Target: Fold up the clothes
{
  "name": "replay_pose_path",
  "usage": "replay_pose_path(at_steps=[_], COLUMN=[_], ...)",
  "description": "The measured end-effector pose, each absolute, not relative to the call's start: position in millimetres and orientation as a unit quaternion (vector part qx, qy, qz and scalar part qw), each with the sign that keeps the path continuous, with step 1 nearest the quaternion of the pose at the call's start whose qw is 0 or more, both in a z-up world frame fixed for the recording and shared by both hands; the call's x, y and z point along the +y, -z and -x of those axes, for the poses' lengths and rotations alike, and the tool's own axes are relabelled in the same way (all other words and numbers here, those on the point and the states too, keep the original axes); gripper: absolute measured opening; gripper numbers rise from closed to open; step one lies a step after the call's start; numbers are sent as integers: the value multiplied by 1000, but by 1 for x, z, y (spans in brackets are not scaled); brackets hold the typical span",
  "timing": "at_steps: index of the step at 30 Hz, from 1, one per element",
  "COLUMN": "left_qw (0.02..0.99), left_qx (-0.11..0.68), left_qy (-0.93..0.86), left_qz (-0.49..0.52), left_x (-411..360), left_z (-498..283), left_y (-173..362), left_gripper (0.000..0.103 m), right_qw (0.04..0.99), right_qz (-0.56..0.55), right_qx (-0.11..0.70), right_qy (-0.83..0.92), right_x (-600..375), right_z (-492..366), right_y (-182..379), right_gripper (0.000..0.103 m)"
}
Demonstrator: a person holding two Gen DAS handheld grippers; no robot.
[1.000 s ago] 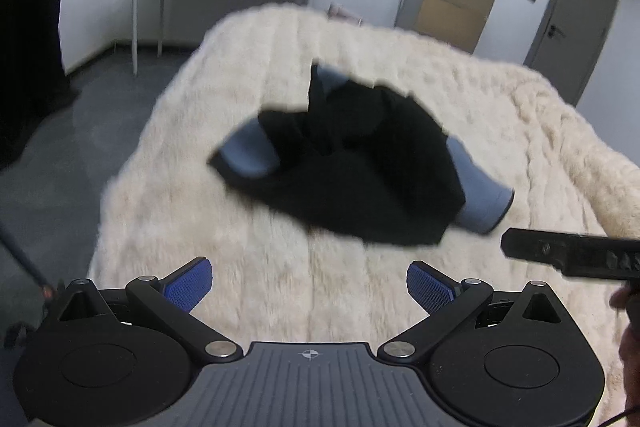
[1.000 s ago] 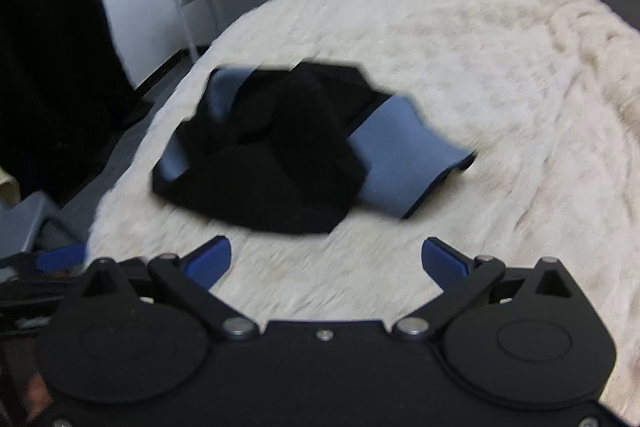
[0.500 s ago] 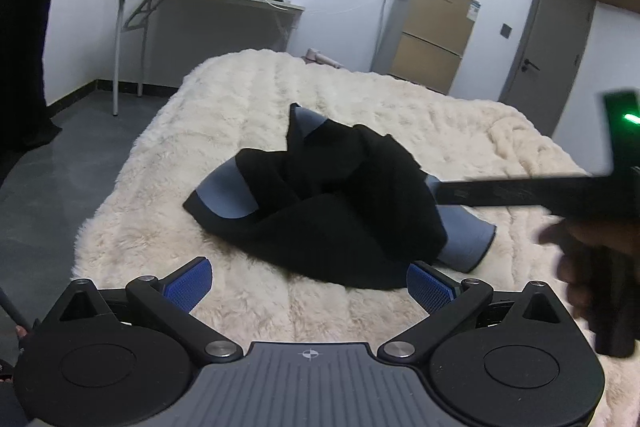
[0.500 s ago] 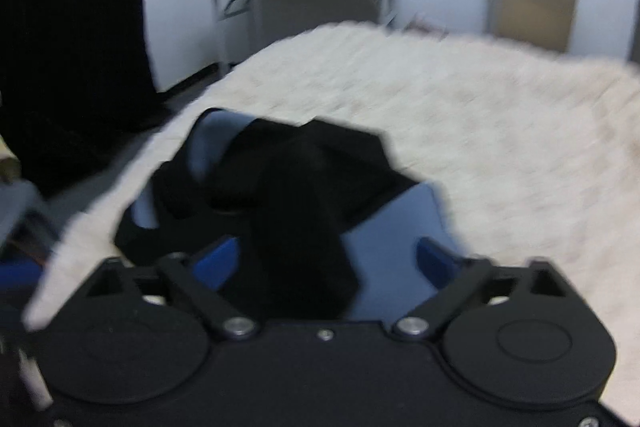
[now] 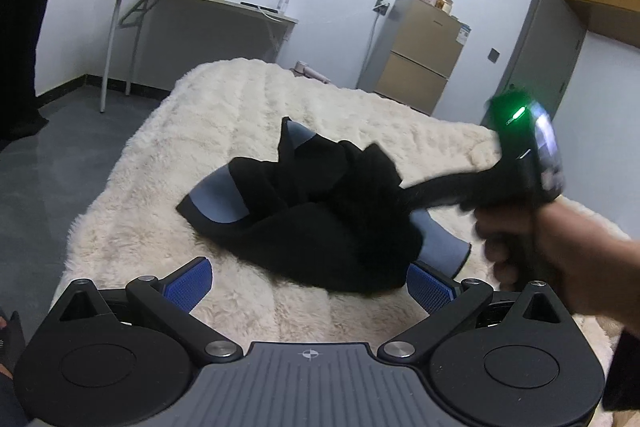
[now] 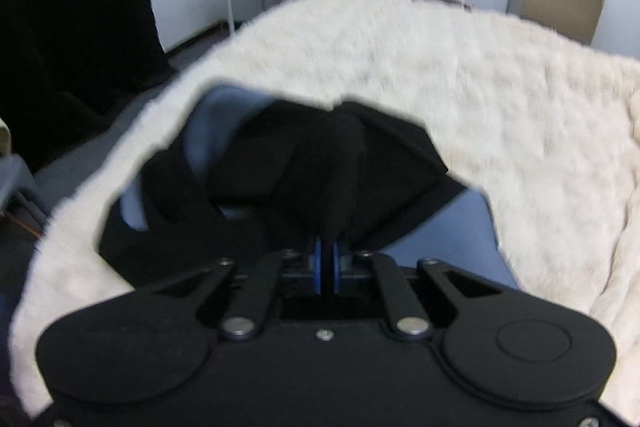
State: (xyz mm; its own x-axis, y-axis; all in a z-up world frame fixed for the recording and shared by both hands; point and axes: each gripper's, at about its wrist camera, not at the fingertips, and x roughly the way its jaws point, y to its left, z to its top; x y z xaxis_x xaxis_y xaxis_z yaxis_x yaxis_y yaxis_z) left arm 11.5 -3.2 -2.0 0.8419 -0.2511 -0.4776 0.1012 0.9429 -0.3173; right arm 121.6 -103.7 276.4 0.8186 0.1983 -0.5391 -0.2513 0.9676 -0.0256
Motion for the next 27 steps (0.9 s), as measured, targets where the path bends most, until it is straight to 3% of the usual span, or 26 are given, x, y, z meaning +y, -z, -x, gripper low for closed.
replay_pose_path(at_steps=[6, 13, 18, 23, 27], left_qw=[949, 949, 949, 949, 948], left_qx=[259, 253, 253, 252, 251], left_qy=[90, 98, 102, 104, 105], left_qz=[157, 160, 160, 162, 167], left_x=[1, 2, 3, 5, 6], left_z=[-5, 1, 1, -1, 0], left_y=[-1, -4, -4, -4, -4], left_gripper=[103, 103, 103, 103, 103], right_qw=[955, 983, 992, 993, 974], right_qz=[34, 32, 29, 43, 51], right_qx=[259, 114, 48, 84, 213], right_qy=[-139, -137, -110, -75, -50], right_x=[-99, -100, -112, -121, -136], right_z=[-137, -106, -91, -104, -127], right_y=[-309, -454, -505, -466, -348], right_gripper=[4, 4, 5, 8, 8])
